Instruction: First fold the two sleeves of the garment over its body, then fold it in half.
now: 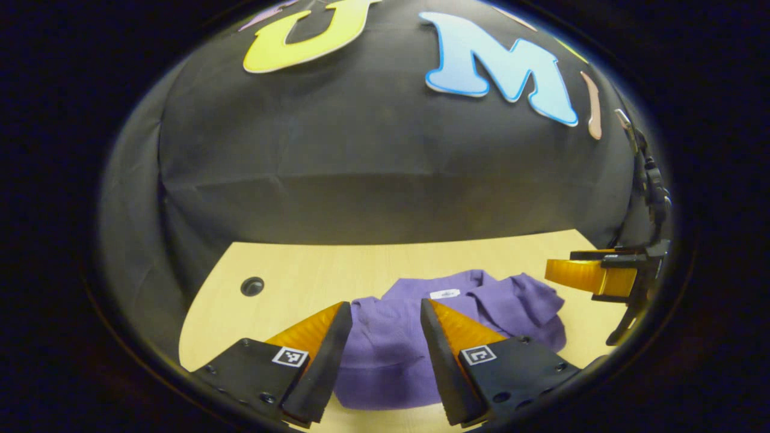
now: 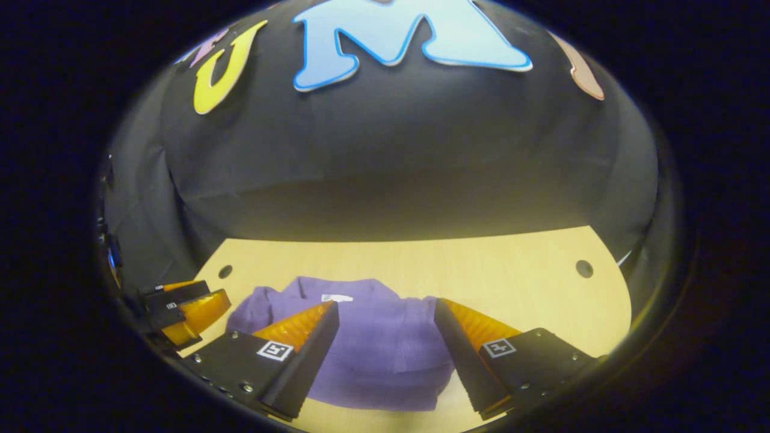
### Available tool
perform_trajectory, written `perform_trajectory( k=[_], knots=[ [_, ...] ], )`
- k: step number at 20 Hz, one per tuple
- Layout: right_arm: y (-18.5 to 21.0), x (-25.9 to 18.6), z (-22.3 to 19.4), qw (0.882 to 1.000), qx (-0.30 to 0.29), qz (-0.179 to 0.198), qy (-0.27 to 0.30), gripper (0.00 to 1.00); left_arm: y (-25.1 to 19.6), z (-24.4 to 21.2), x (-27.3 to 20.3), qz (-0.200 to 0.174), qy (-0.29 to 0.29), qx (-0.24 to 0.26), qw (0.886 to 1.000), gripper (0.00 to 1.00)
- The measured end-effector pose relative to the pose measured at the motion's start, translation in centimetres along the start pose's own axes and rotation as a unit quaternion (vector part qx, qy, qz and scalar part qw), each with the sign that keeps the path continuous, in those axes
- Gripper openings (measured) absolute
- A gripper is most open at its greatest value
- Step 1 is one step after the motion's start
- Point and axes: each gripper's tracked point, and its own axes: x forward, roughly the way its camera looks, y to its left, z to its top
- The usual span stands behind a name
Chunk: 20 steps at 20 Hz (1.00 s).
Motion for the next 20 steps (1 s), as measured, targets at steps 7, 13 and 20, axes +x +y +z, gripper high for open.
perform_trajectory(
  k=[7,13,20],
  knots=[
    [2.1,-11.4,3.3,0.997,0.004,0.009,-0.071,0.98,-2.7,4.4,-11.2,-0.014,-0.067,0.022,0.997,0.77],
    [3.1,-20.0,2.3,0.993,-0.023,0.006,-0.112,0.98,-6.5,3.6,-20.6,-0.036,-0.11,0.037,0.993,0.77],
    [5.2,-26.9,-0.1,0.984,-0.082,0.004,-0.156,0.98,-8.3,2.2,-27.9,-0.04,-0.153,0.047,0.986,0.76]
  ],
)
